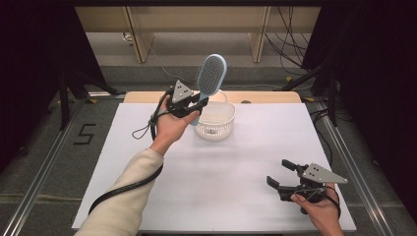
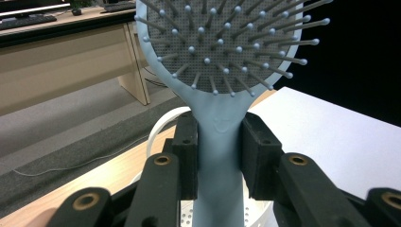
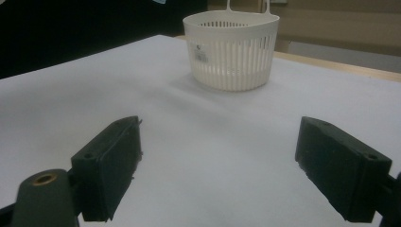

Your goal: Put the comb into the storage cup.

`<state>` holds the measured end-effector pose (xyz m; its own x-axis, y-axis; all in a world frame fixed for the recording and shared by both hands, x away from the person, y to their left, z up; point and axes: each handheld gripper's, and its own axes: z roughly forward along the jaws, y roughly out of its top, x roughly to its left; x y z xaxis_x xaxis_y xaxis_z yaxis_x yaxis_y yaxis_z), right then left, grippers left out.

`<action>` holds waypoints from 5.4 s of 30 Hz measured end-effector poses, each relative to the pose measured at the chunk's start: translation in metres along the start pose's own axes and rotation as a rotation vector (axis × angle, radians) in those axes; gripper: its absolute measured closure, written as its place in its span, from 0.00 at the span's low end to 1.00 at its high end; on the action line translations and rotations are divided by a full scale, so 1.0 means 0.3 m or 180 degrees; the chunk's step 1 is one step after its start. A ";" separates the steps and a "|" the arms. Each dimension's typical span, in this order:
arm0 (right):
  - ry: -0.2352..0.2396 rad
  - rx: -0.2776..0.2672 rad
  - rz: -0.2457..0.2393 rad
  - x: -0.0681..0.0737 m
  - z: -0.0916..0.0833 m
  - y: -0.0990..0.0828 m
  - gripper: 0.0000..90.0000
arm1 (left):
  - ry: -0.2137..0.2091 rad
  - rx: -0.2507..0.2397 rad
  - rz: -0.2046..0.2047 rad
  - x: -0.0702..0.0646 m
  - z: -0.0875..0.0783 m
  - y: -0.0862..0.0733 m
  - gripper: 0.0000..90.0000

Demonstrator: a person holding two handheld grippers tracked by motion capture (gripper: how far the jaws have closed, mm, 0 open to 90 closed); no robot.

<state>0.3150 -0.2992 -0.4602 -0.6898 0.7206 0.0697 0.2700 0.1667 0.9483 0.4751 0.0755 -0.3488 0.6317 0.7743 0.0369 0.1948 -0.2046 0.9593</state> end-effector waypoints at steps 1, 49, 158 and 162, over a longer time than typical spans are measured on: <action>0.0000 -0.0002 0.0005 0.000 0.000 0.000 0.18 | -0.0002 -0.0002 -0.0002 0.000 0.001 0.001 0.78; 0.0013 -0.0007 -0.0005 0.001 0.000 0.000 0.18 | -0.0022 -0.0061 -0.0003 -0.008 0.039 0.038 0.78; 0.0037 -0.0016 0.0023 -0.001 0.000 -0.001 0.18 | 0.0013 -0.0077 0.0025 0.018 0.163 0.017 0.78; 0.0037 -0.0015 0.0022 -0.001 0.000 -0.001 0.18 | 0.0012 -0.0074 0.0026 0.020 0.168 0.014 0.78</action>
<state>0.3151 -0.2995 -0.4605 -0.6957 0.7139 0.0799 0.2716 0.1585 0.9493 0.5174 0.0491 -0.3587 0.6304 0.7749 0.0459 0.1719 -0.1970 0.9652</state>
